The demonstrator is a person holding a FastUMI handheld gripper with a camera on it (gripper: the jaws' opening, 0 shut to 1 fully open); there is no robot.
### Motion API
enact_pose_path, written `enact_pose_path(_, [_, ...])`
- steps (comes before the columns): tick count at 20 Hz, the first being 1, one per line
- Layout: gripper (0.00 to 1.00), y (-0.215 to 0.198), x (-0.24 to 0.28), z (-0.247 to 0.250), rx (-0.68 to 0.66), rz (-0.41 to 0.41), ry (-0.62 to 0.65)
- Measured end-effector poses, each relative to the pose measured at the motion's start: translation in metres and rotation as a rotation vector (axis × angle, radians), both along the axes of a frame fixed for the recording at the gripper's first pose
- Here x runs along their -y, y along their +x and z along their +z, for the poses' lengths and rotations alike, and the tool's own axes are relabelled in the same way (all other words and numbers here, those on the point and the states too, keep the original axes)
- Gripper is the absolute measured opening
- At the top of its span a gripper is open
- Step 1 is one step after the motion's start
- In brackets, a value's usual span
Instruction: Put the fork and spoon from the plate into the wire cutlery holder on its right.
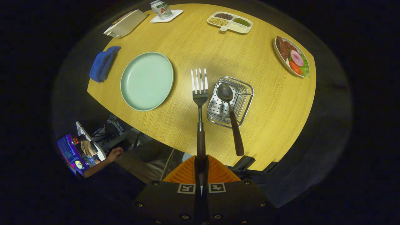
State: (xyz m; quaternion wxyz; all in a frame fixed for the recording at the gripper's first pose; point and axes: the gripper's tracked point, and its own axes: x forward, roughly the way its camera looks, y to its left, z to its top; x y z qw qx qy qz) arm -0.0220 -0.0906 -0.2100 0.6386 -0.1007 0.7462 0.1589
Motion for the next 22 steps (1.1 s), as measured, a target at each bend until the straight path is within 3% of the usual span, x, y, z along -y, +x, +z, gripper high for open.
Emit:
enact_pose_path(8, [0.01,-0.012,0.024,-0.008,-0.137,-0.123,-0.035])
enact_pose_path(21, [0.01,0.014,0.031,-0.024,-0.302,-0.06,-0.214])
enact_pose_path(22, [0.05,0.014,0.032,-0.023,-0.308,-0.055,-0.225])
